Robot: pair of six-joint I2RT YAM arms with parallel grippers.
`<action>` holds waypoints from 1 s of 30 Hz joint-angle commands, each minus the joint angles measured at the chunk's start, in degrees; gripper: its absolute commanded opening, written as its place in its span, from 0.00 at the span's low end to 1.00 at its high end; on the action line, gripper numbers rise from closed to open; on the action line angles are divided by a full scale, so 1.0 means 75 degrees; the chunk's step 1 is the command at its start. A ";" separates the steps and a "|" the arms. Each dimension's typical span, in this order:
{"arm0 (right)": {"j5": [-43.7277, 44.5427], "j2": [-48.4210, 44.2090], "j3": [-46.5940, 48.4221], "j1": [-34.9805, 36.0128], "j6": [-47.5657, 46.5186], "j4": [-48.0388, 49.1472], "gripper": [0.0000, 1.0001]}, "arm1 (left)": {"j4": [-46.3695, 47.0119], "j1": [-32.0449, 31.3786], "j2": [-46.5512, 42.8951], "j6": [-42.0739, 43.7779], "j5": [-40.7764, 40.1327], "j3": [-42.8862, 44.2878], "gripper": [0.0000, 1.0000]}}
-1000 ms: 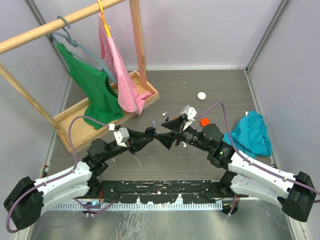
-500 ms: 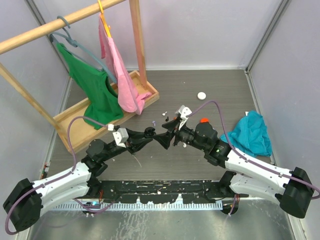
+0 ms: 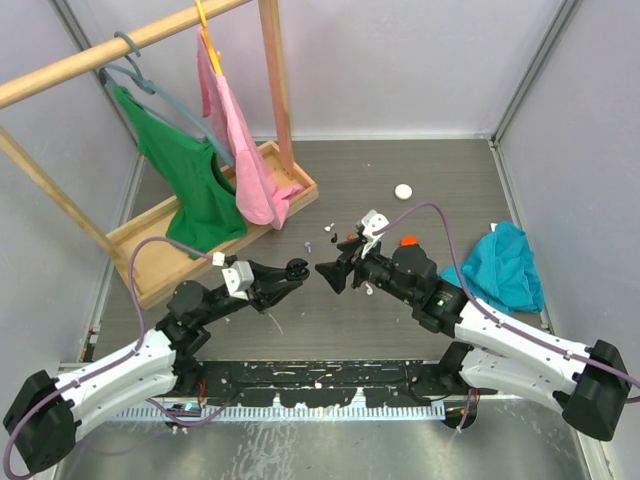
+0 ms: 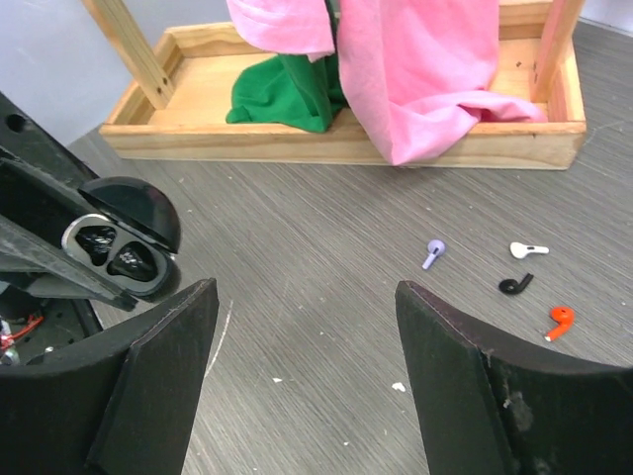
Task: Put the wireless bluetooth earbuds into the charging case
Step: Place the earbud in the charging case, then pick up the earbud from the center of the board.
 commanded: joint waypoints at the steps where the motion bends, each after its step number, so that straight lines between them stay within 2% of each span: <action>1: 0.0663 0.0280 0.0589 0.0023 -0.0214 -0.0173 0.78 | -0.0184 -0.0005 -0.0313 0.0236 -0.0437 0.0130 0.00; 7: 0.1511 0.1523 0.1426 -0.0113 -0.0154 -0.1125 0.77 | -0.0972 0.0000 -0.0821 0.0498 -0.1292 -0.0138 0.00; 13: 0.1602 0.2987 0.2093 -0.0656 0.0055 -0.1594 0.75 | -0.1372 0.0000 -0.1121 0.0819 -0.1706 -0.0356 0.00; 22: 0.0486 0.4722 0.2802 -0.1978 -0.0185 -0.1590 0.69 | -0.0887 0.0001 -0.0733 0.0948 -0.1772 -0.0717 0.00; 30: 0.0994 0.6328 0.3755 -0.2521 -0.0578 -0.1504 0.62 | -0.0544 -0.0001 -0.0374 0.0931 -0.1700 -0.0837 0.00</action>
